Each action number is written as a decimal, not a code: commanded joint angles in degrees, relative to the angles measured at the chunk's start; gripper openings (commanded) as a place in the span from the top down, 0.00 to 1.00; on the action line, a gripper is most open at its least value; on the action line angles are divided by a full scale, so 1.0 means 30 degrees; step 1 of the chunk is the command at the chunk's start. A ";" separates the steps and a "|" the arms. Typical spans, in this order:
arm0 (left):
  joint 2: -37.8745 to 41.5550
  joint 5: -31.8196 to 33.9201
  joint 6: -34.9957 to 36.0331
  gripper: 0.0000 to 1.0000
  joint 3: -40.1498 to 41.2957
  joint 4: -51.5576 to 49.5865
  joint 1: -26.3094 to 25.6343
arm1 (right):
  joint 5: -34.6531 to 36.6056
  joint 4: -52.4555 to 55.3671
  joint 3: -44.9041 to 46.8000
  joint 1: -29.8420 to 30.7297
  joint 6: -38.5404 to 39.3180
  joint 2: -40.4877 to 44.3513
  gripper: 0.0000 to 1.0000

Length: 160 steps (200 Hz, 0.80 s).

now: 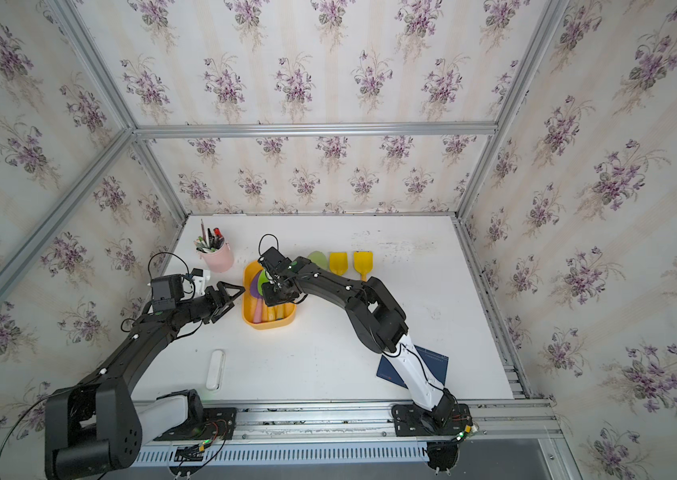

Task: Take the shovel out of the storage box
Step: Pick up the shovel from the storage box.

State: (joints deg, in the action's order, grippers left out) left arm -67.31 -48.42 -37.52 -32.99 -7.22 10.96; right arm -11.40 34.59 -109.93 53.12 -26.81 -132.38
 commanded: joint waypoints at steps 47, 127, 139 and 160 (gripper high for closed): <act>0.0221 -0.0133 0.0435 0.14 0.0289 0.0788 -0.0054 | 0.0168 0.0762 -0.1148 0.0138 -0.0217 -0.1631 0.58; 0.0348 0.0321 0.0476 0.12 0.0213 0.0865 -0.0783 | 0.0227 0.0464 -0.1366 0.0163 -0.0880 -0.1988 0.71; 0.0365 0.0235 0.0491 0.11 0.0172 0.0827 -0.0783 | 0.0255 0.0428 -0.1401 0.0171 -0.0995 -0.2013 0.74; 0.0389 0.0173 0.0493 0.11 0.0130 0.0782 -0.0783 | 0.0052 0.0317 -0.1362 0.0161 -0.1117 -0.1962 0.79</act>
State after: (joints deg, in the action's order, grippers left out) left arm -66.24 -47.83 -36.99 -32.14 -6.15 8.60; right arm -10.92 35.90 -113.99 53.60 -29.63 -137.73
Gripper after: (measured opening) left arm 0.885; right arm 0.236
